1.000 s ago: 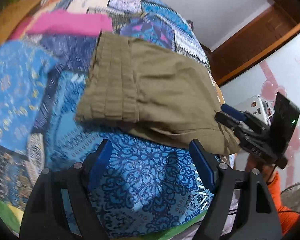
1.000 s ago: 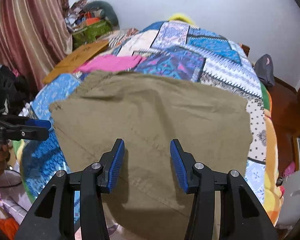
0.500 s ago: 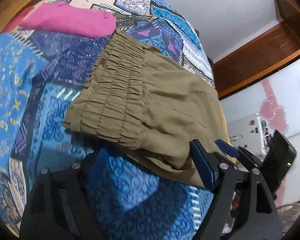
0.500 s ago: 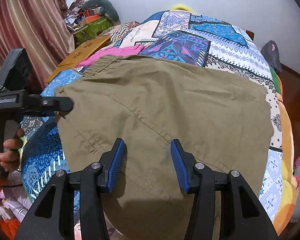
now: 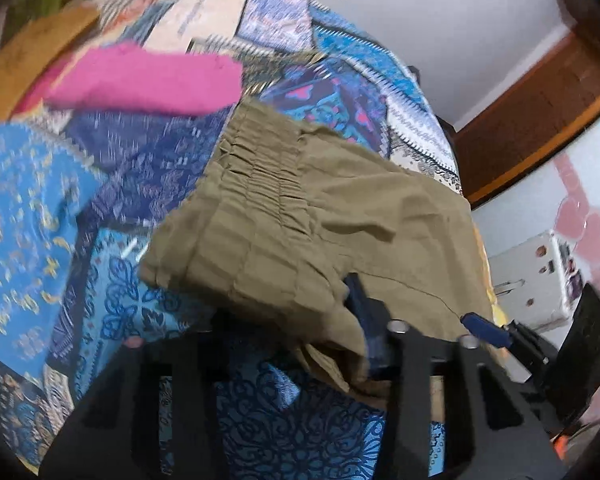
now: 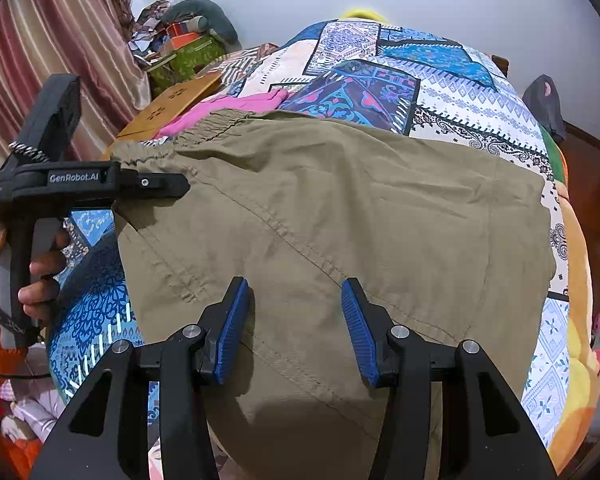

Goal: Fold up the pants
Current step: 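Grasp the pant legs with the left gripper and lift them up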

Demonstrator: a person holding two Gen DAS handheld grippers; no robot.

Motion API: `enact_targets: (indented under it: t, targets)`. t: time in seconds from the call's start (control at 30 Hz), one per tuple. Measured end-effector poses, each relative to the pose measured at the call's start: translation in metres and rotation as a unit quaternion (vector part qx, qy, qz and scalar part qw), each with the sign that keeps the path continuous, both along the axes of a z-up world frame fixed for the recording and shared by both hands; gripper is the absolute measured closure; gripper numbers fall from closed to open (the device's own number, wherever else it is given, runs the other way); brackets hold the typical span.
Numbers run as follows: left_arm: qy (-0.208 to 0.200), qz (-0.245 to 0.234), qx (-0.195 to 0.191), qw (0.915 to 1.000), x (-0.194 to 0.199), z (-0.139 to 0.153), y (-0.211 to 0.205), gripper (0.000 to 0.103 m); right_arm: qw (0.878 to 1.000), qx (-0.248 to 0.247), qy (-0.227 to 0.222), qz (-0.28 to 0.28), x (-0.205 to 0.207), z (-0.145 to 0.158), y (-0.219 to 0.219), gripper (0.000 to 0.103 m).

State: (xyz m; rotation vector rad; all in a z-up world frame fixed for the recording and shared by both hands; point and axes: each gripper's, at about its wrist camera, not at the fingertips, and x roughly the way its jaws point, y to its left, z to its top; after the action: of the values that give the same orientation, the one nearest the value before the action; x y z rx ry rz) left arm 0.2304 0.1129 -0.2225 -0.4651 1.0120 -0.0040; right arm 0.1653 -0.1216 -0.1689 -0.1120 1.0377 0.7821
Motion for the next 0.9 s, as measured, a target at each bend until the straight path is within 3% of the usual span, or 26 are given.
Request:
enact_targets:
  t: [0.1, 0.2, 0.37, 0.53, 0.67, 0.9]
  targets:
    - [-0.026, -0.015, 0.061, 0.9977, -0.004, 0.014, -0.015, 0.080, 1.000, -0.001, 0.003, 0.000, 0.001, 0.002, 0.002, 0.058]
    - [-0.049, -0.018, 0.109, 0.9927, -0.012, 0.030, -0.022, 0.082, 1.000, 0.000, 0.004, 0.007, 0.001, 0.004, 0.007, 0.058]
    - [-0.080, 0.018, 0.156, 0.9844, -0.032, 0.058, -0.002, 0.085, 0.999, 0.011, 0.003, 0.030, -0.002, 0.008, 0.025, 0.058]
    - [-0.117, 0.032, 0.232, 0.9652, -0.061, 0.092, 0.007, 0.086, 0.998, 0.016, -0.002, 0.067, -0.011, 0.009, 0.057, 0.058]
    - [-0.133, 0.005, 0.306, 0.9428, -0.073, 0.103, -0.011, 0.086, 0.996, 0.007, -0.010, 0.084, -0.019, 0.013, 0.070, 0.058]
    - [-0.162, -0.040, 0.365, 0.9160, -0.071, 0.110, -0.047, 0.086, 0.999, 0.013, -0.015, 0.032, -0.018, 0.026, 0.023, 0.058]
